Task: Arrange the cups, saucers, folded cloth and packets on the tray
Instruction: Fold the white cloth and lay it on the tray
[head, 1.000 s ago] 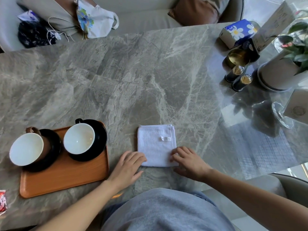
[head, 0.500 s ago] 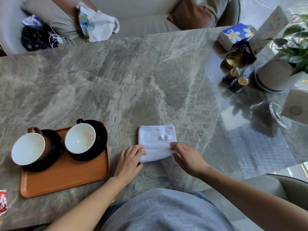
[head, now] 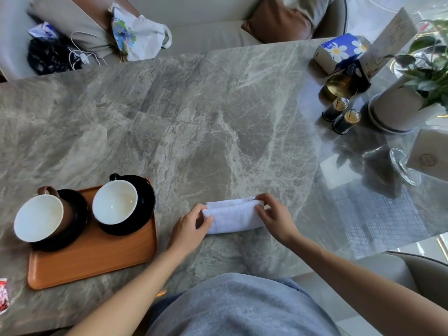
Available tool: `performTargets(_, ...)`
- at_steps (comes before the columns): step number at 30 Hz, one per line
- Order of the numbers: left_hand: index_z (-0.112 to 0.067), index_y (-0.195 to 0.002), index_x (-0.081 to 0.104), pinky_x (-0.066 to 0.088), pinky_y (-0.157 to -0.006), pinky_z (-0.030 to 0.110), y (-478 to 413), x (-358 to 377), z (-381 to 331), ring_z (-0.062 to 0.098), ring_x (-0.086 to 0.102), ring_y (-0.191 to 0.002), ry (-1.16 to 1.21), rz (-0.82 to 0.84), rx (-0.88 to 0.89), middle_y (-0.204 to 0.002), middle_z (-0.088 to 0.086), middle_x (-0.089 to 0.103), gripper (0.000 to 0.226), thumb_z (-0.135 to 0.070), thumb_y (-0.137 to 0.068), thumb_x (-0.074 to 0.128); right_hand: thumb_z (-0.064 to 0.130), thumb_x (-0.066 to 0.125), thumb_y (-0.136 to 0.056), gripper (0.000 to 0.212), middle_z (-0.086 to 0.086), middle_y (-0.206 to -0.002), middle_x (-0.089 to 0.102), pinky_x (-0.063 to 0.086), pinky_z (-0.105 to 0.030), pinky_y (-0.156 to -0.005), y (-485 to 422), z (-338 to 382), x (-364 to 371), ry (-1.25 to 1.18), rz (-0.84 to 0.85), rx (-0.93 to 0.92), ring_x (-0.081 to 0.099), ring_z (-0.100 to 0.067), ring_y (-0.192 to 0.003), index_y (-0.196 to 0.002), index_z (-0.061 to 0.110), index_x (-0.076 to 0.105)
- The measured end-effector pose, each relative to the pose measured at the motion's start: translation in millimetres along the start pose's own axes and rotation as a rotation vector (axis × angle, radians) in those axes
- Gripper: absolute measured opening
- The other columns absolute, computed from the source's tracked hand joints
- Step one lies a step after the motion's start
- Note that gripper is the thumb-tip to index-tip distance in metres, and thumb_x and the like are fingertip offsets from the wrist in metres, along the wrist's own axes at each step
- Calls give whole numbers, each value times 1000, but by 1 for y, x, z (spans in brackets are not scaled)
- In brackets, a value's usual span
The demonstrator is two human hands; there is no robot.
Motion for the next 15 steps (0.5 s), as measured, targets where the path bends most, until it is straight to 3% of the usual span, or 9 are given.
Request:
performTargets(5, -20, -80, 48, 35, -58, 33, -13, 1, 13, 15, 42, -55, 115, -63, -111, -57, -6, 44, 14, -28, -90, 54, 26, 50, -92, 13, 20, -92, 60, 44, -24, -62, -13, 0, 1, 14, -26, 44, 64, -5, -73, -102, 30, 56)
performTargets(10, -16, -73, 46, 31, -56, 31, -22, 3, 22, 12, 38, -54, 129, -77, -192, -54, -8, 42, 22, -26, -90, 55, 28, 48, -92, 16, 11, -97, 62, 49, -35, -69, -19, -4, 3, 54, -62, 115, 63, -14, -78, -105, 26, 57)
performTargets(15, -12, -73, 48, 27, -50, 26, -33, 0, 18, 11, 35, -49, 86, -80, -210, -50, -6, 41, 22, -24, -89, 58, 28, 45, -91, 16, 6, -95, 63, 50, -39, -66, -24, -4, 6, 96, -78, 136, 60, -16, -76, -104, 25, 55)
Point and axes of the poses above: each hand's wrist, its own y-axis away from the middle knuckle, its own x-axis out of the palm, z = x × y, the point moved 9 cm from there along -y, towards the middle knuckle
